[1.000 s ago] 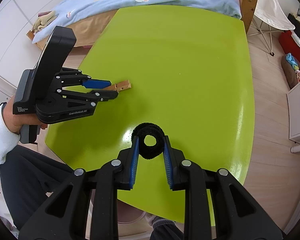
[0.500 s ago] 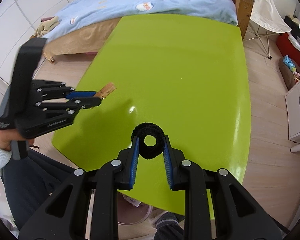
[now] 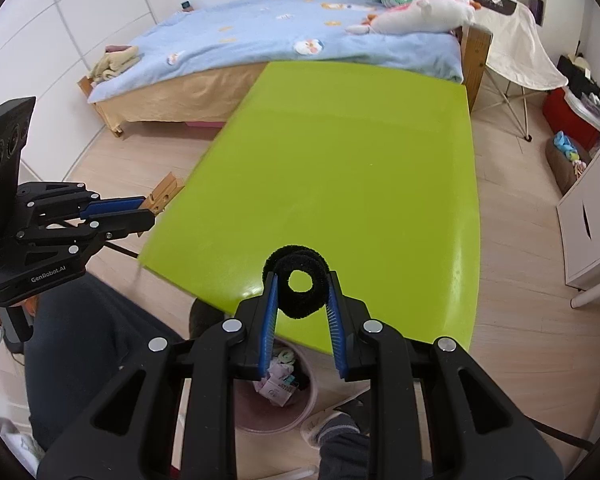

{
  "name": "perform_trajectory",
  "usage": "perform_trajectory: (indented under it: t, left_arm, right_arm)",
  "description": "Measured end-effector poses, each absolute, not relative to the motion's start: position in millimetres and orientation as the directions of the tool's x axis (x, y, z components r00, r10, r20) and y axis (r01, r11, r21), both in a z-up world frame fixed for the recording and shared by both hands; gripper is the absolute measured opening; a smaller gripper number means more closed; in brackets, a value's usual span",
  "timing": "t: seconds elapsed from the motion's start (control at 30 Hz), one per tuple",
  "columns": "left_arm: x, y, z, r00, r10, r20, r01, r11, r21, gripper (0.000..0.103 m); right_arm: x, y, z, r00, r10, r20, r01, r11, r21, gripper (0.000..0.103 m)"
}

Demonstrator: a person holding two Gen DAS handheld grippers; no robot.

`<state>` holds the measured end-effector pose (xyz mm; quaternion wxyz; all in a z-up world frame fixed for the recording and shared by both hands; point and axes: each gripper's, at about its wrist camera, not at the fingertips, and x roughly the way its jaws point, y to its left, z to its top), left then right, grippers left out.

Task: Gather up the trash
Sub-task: 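Drop the clothespin and black hair tie into the pink wastebasket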

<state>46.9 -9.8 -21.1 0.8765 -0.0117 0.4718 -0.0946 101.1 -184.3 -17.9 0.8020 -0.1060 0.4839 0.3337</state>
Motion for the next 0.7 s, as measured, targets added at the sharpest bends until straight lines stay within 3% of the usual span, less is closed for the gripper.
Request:
perform_trajectory:
  t: [0.37,0.7]
  left_arm:
    - [-17.3,-19.3,-17.6,0.567,-0.188,-0.802,0.128,0.982,-0.140,0.014]
    - [-59.2,-18.4,-28.7,0.546,-0.221,-0.808,0.102,0.975,-0.198,0.014]
  right_arm:
    - [37.0,-199.0,-7.3,0.315,0.460,-0.830,-0.659,0.735,0.157,0.023]
    - [-6.1,-192.9,-31.1,0.211,0.482,-0.851,-0.701,0.681,0.212,0.023]
